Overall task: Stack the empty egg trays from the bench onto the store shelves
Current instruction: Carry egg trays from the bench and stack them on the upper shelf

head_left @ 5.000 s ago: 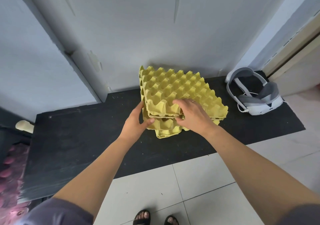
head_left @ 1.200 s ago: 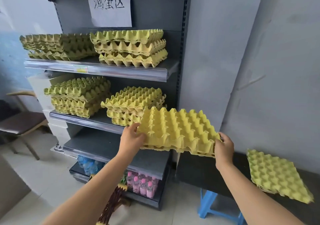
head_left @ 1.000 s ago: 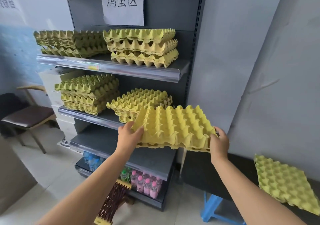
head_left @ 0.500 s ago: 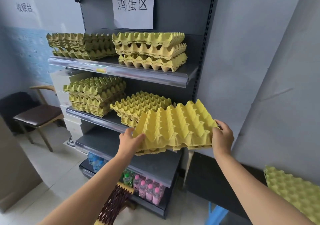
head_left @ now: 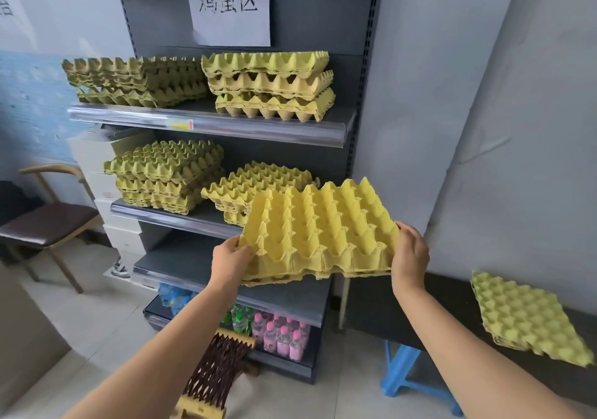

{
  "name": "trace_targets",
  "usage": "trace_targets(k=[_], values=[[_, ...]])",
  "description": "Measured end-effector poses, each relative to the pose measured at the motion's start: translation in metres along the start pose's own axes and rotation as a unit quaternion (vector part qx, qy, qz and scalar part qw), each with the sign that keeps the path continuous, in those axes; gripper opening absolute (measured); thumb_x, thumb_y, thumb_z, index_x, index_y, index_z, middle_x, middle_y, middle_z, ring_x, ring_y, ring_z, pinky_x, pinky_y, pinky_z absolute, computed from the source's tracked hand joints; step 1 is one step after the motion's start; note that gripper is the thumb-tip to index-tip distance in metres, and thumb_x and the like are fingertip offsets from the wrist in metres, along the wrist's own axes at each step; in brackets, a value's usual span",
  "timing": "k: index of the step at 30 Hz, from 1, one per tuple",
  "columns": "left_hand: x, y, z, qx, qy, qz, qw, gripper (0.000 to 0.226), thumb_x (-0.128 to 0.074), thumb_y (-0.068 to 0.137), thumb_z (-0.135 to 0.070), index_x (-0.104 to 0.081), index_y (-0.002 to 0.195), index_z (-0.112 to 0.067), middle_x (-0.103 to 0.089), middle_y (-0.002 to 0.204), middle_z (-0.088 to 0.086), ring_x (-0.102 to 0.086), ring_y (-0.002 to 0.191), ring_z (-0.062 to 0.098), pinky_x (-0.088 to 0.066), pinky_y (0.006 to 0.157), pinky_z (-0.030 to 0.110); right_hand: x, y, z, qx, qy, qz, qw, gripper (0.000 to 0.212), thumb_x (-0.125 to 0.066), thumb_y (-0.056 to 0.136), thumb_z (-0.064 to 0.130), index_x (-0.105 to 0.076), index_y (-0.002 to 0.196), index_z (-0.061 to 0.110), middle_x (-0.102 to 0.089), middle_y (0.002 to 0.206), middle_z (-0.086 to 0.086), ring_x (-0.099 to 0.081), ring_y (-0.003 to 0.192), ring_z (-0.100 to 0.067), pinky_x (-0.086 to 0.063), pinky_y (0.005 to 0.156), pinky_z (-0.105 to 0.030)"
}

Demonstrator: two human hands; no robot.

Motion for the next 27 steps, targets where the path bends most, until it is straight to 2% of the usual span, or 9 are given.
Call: trace_targets(k=[2,7,9,13,16,19,23,27], values=[[0.023,-0.001,0.008,0.001,0.009,-0.002,1.0,0.012,-0.053,0.089,-0.009,-0.064,0.091,-0.013,-0.067,0.092,0.014,-0.059,0.076,0.025,-0.045,0.065,0.031,-0.014,-0.021,-0.004,-0.005,-0.005,0.011,1.0,0.033,-0.036,0.098,0.012,-0.062,0.117,0.006,-0.062,0.113,-0.003,-0.055,0.105,-0.017,-0.044,0.09,-0.029],[0.059,0.013,0.023,0.0,0.012,-0.004,1.0,0.007,-0.06,0.086,-0.018,-0.063,0.09,-0.013,-0.06,0.111,0.021,-0.061,0.077,0.024,-0.045,0.059,0.027,-0.046,-0.047,-0.012,-0.012,-0.009,0.046,0.999,0.035,-0.034,0.099,0.012,-0.059,0.123,0.008,-0.06,0.123,-0.008,-0.054,0.115,-0.022,-0.045,0.101,-0.041],[0.064,0.029,0.023,0.001,0.021,-0.002,1.0,0.023,-0.065,0.082,-0.027,-0.06,0.102,-0.017,-0.053,0.119,0.019,-0.061,0.088,0.025,-0.045,0.065,0.028,-0.06,-0.045,-0.012,-0.015,-0.012,0.054,0.998,0.035,-0.034,0.1,0.011,-0.057,0.125,0.008,-0.059,0.124,-0.008,-0.053,0.116,-0.022,-0.044,0.101,-0.041],[0.067,0.066,0.013,-0.012,0.035,-0.011,0.999,0.065,-0.071,0.073,-0.038,-0.046,0.131,-0.02,-0.045,0.129,0.013,-0.055,0.106,0.028,-0.047,0.085,0.04,-0.093,-0.027,-0.015,-0.012,-0.013,0.077,0.997,0.036,-0.033,0.1,0.01,-0.055,0.129,0.01,-0.056,0.129,-0.006,-0.051,0.119,-0.018,-0.042,0.104,-0.037],[0.063,0.104,-0.002,-0.031,0.036,-0.016,0.999,0.077,-0.071,0.065,-0.043,-0.043,0.134,-0.026,-0.042,0.132,0.008,-0.052,0.112,0.028,-0.044,0.097,0.044,-0.126,0.0,-0.025,-0.021,-0.002,0.094,0.995,0.038,-0.033,0.1,0.008,-0.051,0.133,0.013,-0.052,0.134,-0.003,-0.048,0.122,-0.016,-0.039,0.103,-0.03],[0.055,0.152,-0.016,-0.038,0.067,-0.022,0.997,0.063,-0.075,0.076,-0.035,-0.046,0.131,-0.026,-0.041,0.133,0.009,-0.051,0.112,0.028,-0.042,0.097,0.043,-0.164,0.029,-0.035,-0.038,0.001,0.119,0.992,0.04,-0.033,0.101,0.009,-0.047,0.138,0.015,-0.048,0.14,-0.002,-0.044,0.129,-0.017,-0.036,0.107,-0.032],[0.045,0.212,-0.029,-0.037,0.084,-0.011,0.996,0.042,-0.074,0.078,-0.031,-0.055,0.116,-0.026,-0.049,0.128,0.012,-0.057,0.101,0.028,-0.044,0.083,0.034,-0.211,0.067,-0.045,-0.042,-0.015,0.14,0.989,0.042,-0.033,0.101,0.009,-0.042,0.141,0.016,-0.043,0.144,-0.005,-0.04,0.131,-0.019,-0.033,0.109,-0.034],[0.039,0.26,-0.036,-0.03,0.088,-0.002,0.996,0.04,-0.073,0.079,-0.027,-0.058,0.115,-0.021,-0.052,0.126,0.011,-0.058,0.103,0.027,-0.043,0.081,0.034,-0.25,0.092,-0.052,-0.056,-0.026,0.156,0.986,0.042,-0.033,0.102,0.012,-0.039,0.143,0.019,-0.04,0.144,-0.004,-0.04,0.13,-0.019,-0.032,0.108,-0.033]])
Point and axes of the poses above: each hand's wrist, its own y-axis towards the middle knuckle, its own x-axis out of the back of the hand, z = x × y, the point moved 6 cm from there along y, towards the middle knuckle
